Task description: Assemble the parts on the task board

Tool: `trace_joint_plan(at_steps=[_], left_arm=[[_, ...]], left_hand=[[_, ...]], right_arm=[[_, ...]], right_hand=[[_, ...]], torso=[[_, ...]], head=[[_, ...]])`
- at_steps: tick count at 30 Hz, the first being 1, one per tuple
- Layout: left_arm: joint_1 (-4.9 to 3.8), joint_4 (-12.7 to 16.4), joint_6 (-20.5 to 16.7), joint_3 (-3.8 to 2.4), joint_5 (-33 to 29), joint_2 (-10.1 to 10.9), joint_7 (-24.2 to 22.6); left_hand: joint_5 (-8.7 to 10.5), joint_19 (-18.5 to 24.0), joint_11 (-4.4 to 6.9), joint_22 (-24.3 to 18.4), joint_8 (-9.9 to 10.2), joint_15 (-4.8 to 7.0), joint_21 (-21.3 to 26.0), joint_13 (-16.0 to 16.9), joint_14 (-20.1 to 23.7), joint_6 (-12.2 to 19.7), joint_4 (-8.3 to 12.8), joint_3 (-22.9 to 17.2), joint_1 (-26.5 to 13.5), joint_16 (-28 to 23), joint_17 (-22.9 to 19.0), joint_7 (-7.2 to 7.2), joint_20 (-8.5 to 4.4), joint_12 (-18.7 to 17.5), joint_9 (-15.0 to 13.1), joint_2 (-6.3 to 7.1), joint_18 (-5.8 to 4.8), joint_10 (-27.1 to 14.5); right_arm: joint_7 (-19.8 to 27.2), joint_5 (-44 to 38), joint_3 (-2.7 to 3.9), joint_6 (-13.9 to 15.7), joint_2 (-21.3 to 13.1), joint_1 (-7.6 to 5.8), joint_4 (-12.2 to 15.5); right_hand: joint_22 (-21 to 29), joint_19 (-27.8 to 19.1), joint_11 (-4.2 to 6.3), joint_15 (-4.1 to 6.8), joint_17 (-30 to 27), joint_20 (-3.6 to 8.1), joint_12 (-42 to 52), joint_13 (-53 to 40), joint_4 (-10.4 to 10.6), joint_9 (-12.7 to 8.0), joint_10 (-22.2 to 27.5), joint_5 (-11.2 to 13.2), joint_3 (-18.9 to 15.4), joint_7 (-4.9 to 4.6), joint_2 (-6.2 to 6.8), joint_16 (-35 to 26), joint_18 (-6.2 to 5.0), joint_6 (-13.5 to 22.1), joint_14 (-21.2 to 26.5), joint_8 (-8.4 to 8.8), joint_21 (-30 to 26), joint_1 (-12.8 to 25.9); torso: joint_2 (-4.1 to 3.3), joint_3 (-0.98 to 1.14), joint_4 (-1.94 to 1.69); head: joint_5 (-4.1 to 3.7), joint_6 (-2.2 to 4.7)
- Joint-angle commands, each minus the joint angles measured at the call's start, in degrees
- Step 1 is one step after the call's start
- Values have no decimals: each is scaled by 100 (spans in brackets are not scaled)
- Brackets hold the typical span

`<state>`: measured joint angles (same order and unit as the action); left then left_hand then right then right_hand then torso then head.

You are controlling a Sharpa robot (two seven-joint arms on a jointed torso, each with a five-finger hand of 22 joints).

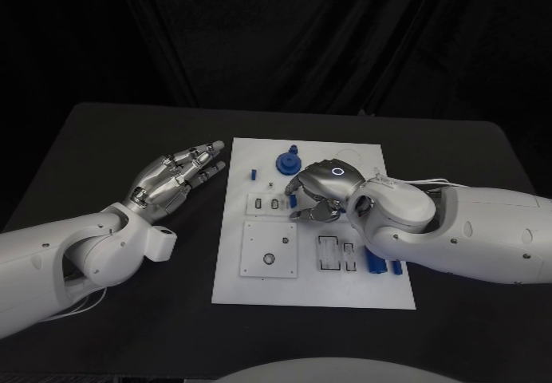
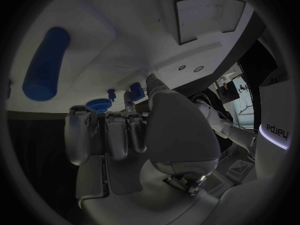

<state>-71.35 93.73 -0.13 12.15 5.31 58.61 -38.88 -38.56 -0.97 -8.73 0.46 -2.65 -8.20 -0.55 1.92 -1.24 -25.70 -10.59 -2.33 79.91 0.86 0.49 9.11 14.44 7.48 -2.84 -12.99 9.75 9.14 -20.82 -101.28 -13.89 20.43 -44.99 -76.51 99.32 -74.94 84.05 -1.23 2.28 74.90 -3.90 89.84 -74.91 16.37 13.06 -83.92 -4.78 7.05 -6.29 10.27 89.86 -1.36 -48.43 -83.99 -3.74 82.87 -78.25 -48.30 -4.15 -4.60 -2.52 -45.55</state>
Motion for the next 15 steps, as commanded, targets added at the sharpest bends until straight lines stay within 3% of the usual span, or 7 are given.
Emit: trace_joint_plan(at_steps=[1,8,15], left_arm=[[11,-1,103,-3,19,-2,-630],[12,-8,105,-3,19,-4,-646],[12,40,-61,-4,19,22,-698]], left_hand=[[-29,-3,-38,6,-35,-38,-6,6,-19,-30,1,-26,-56,38,8,76,55,31,-8,-3,59,-1],[-30,-8,-44,9,-35,-44,-9,6,-19,-34,2,-37,-58,39,9,81,66,32,-8,-1,59,0],[-35,-102,-89,44,-29,-98,-59,23,-105,-18,9,-162,-94,110,37,93,217,108,-5,58,68,108]], right_arm=[[34,-28,-2,123,-29,19,2],[259,-27,28,667,-102,19,67],[646,285,118,1438,-284,-21,209]], right_hand=[[-1249,209,36,31,1510,15,16,-1509,28,-12,-608,40,-18,6,38,14,-58,89,-601,21,-31,0],[-1256,220,62,50,1510,28,16,-1509,30,-85,-608,44,-19,43,43,14,-54,264,-601,19,-15,4],[-1268,240,86,73,1510,49,16,-1509,23,-127,-608,-116,36,66,-9,14,-46,265,-601,-23,17,-66]], torso=[[-4,-1,-4],[-1,-1,7],[-4,5,4]], head=[[0,3],[32,49],[30,151]])
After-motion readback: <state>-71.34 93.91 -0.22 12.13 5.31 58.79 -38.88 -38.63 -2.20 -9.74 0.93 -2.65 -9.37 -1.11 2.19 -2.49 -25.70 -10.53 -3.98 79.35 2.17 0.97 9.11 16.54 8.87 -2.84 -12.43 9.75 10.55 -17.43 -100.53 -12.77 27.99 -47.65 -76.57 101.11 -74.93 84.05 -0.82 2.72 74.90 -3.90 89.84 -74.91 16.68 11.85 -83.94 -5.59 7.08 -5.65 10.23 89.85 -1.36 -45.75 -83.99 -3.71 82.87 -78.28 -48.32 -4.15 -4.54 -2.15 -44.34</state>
